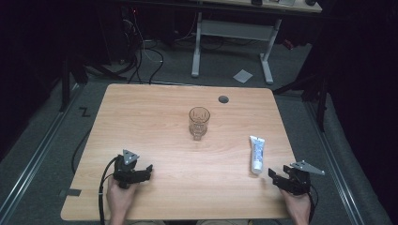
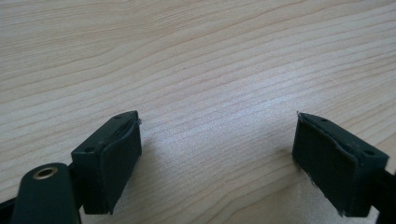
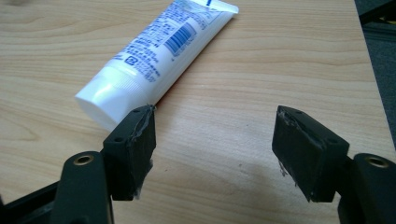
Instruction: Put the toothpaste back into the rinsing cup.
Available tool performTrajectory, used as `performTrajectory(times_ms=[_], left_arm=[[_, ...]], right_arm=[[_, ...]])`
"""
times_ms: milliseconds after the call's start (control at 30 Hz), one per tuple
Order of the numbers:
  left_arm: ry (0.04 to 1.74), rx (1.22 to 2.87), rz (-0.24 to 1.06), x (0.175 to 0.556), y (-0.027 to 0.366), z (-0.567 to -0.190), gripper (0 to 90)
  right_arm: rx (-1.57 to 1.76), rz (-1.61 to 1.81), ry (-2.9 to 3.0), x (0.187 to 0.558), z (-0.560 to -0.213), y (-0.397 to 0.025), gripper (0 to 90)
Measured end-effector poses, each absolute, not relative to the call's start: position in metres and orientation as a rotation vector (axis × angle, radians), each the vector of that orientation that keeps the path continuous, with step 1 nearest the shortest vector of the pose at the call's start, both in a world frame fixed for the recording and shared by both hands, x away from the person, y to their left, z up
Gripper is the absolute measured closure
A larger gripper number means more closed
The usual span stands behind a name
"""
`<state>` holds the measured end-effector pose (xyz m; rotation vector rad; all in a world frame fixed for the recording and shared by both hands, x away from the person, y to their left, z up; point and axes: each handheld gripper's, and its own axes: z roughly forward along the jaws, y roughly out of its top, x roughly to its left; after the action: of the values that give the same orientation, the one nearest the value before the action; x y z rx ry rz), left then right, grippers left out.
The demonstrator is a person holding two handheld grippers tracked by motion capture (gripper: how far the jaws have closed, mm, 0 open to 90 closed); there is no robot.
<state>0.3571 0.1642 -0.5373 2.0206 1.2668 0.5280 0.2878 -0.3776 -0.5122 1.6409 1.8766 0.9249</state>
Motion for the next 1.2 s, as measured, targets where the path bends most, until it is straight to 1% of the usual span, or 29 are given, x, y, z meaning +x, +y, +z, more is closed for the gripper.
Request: performTrajectory(times_ms=[200,433,567,933,1200], left_arm=[[1.266,2.021,0.528,0.357,0.164,-0.537,16.0],[1.267,2.020,0.528,0.357,0.164,-0.537,15.9],[1.267,2.021,0.528,0.357,0.164,-0.537,15.9],[1.267,2.021,0.528,0.357,0.164,-0.537,15.9],[1.268,2.020,0.528,0.357,0.164,-0.537,15.9]], right_arm=[[1.593,0.933,1.880,0.281,-0.506,-0.369,30.5],[1.553,0.942,1.899,0.276,-0.501,-0.359,35.0],[1.528,0.937,1.930,0.277,-0.495,-0.351,35.3],[1.529,0.949,1.951,0.291,-0.485,-0.338,37.0],[1.582,0.915,1.997,0.310,-0.481,-0.334,37.8]])
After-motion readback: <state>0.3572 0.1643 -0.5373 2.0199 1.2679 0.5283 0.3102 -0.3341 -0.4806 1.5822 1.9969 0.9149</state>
